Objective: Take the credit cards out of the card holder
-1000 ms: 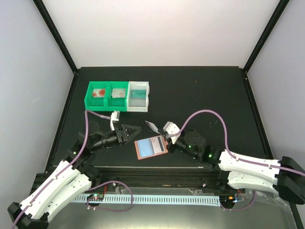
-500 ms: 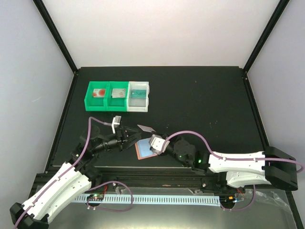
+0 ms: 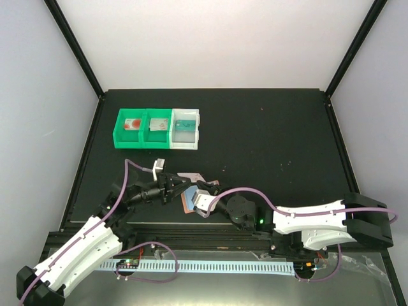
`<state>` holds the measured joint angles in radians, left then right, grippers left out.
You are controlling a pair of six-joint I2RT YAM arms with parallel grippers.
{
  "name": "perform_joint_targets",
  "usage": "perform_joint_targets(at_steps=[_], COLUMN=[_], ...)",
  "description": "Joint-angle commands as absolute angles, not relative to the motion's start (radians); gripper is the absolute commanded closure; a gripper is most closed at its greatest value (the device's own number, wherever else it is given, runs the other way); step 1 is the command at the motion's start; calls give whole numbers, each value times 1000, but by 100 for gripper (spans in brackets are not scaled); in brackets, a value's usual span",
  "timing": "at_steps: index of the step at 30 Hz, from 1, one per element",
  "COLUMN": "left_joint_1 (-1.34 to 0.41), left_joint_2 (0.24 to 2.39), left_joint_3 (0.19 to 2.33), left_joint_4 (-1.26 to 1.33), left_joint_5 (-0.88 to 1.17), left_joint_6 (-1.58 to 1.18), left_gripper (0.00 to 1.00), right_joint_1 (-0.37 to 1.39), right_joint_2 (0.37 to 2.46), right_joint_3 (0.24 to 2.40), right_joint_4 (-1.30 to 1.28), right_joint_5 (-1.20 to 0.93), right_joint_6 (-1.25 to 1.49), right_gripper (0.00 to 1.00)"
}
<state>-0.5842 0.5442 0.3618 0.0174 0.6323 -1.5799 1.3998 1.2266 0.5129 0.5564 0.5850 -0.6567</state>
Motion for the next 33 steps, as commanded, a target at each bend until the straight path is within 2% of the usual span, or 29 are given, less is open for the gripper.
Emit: perform_joint_targets(at_steps=[1, 3, 8, 13, 16, 18, 23, 27, 30, 33], left_joint_1=[-588, -588, -588, -588, -587, -587, -585, -583, -584, -584], left_joint_2=[521, 510, 500, 507, 513, 519, 503, 481, 479, 477], left_joint_3=[337, 334, 337, 347, 385, 425, 495, 509, 516, 522], left_joint_4=[43, 33, 5, -20, -83, -150, -227, -197, -191, -183], left_joint_5=[608, 595, 582, 579, 564, 545, 566, 669, 741, 810], left_joint_6=[-1625, -1620, -1552, -1441, -1306, -1166, -961, -868, -819, -801], left_gripper=[86, 97, 99, 99, 98, 98, 98, 99, 98, 98], right_joint_1=[1421, 1426, 1436, 1439, 1438, 1437, 1432, 1380, 1310, 1232], right_joint_2=[1227, 1228, 1215, 1153, 1085, 1039, 959, 948, 914, 865], right_joint_3=[526, 521, 501, 487, 492, 495, 619, 727, 750, 718], right_joint_4=[631, 634, 634, 583, 506, 453, 127, -81, -107, -57], right_joint_5=[634, 642, 640, 590, 585, 572, 542, 426, 268, 126], right_joint_6=[-678, -676, -640, -499, -328, -226, 210, 491, 618, 722], right_gripper=[99, 99, 98, 78, 60, 52, 43, 41, 39, 27])
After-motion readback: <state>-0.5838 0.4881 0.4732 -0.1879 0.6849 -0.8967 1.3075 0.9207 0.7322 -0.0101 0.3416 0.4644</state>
